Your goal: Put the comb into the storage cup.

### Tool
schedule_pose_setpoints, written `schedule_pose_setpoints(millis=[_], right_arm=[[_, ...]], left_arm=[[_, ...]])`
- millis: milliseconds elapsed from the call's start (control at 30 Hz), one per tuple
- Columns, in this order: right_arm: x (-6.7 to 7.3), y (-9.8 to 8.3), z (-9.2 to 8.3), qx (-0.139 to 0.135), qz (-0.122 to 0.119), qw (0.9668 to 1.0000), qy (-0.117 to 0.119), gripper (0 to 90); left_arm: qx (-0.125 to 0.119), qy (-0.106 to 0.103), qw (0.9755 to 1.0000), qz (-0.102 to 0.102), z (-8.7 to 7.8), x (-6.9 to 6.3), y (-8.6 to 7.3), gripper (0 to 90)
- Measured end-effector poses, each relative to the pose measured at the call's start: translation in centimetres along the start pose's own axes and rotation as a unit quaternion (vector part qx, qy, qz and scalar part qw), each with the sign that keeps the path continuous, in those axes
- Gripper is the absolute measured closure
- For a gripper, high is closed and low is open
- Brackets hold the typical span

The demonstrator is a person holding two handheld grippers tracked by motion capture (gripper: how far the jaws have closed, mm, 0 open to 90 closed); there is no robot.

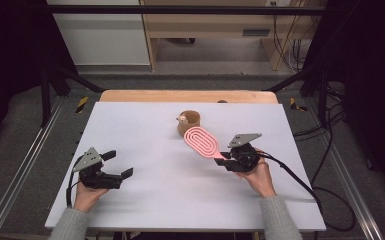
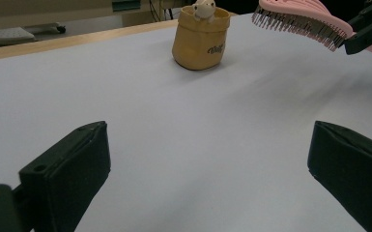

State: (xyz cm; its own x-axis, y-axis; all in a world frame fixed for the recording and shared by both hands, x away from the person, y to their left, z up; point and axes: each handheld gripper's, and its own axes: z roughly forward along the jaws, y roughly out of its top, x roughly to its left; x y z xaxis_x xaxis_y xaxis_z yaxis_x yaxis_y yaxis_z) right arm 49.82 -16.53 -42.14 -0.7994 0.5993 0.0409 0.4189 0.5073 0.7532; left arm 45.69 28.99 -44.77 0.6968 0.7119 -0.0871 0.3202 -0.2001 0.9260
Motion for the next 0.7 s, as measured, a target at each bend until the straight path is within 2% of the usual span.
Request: schedule_pose_setpoints(millis=[700], right_arm=[[0.1, -1.1, -0.6, -0.025, 0.028, 0.9992, -0.014, 70.2]], left_arm=[[0.002, -0.01, 0.9998, -0.015, 0.9, -0.9, 0.6, 1.4]])
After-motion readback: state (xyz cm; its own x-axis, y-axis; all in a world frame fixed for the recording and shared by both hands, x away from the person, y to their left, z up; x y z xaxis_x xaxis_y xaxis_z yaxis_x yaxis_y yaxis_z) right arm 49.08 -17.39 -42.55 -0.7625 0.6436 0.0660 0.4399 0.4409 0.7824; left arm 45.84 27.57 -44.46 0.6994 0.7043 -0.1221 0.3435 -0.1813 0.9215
